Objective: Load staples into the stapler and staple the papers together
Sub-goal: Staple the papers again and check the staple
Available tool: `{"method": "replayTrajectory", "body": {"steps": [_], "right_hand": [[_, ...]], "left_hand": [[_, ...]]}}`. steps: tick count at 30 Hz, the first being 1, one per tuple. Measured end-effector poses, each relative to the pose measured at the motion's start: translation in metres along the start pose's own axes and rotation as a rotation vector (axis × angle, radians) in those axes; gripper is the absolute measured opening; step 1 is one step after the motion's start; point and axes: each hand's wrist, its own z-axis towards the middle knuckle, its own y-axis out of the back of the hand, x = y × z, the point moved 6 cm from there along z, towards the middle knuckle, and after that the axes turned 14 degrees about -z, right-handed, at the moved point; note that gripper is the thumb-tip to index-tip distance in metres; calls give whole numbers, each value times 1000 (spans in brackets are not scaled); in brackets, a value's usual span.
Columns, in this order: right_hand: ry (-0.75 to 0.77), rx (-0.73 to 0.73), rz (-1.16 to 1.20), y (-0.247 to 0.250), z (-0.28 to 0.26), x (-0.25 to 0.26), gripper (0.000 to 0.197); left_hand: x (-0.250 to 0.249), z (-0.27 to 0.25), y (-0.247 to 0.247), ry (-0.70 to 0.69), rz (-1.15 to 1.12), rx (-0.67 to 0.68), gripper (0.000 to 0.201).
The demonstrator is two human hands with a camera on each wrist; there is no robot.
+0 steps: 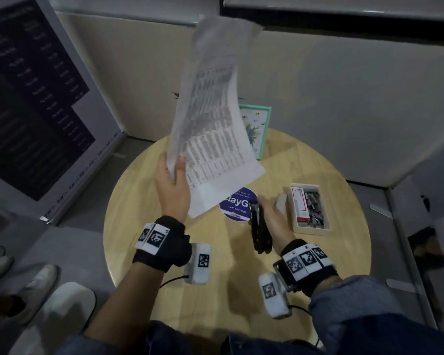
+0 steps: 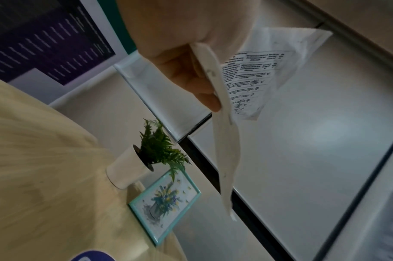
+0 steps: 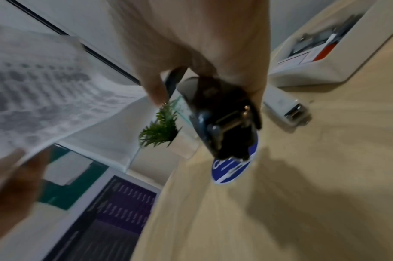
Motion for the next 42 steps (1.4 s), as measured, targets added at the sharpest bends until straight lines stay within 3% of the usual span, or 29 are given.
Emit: {"method": "replayTrajectory", "body": {"steps": [3, 7, 10, 12, 16, 19, 22, 27, 31, 34, 36, 40, 42], "right_hand": [[-42, -31, -238, 8, 39, -11, 44], [-24, -98, -521, 15, 76, -1, 21], [-16, -132, -760, 12, 90, 11, 43], [-9, -154, -882, 8, 95, 20, 47], [-54, -227, -900, 6, 104, 20, 51], [-8, -201, -906, 5, 103, 19, 48], [132, -159, -904, 13, 95, 29, 57], [727, -491, -561, 39, 14, 87, 65], [1249, -560, -918, 10, -55, 109, 52], [1360, -568, -1116, -6, -68, 108, 30], [1408, -576, -1095, -7, -78, 110, 16], [1356, -545, -944, 5, -94, 122, 14], [1328, -546, -903, 12, -101, 131, 17]], "left_hand": [[-2, 12, 13, 1, -16, -45, 16], [1, 17, 22, 4, -7, -51, 25], [3, 19, 23, 20, 6, -51, 27], [4, 22, 23, 33, 11, -52, 26], [9, 30, 19, 66, 15, -46, 26], [9, 32, 15, 75, 19, -27, 27], [11, 32, 13, 102, 19, -8, 29], [13, 29, 15, 166, -11, 13, 32], [3, 21, 14, 187, -26, 50, 32], [-2, 13, 14, 218, -39, 81, 32], [-5, 7, 13, 243, -30, 107, 34], [-26, 0, 22, 203, 93, 15, 60], [-42, 3, 24, 119, 177, 64, 45]]}}
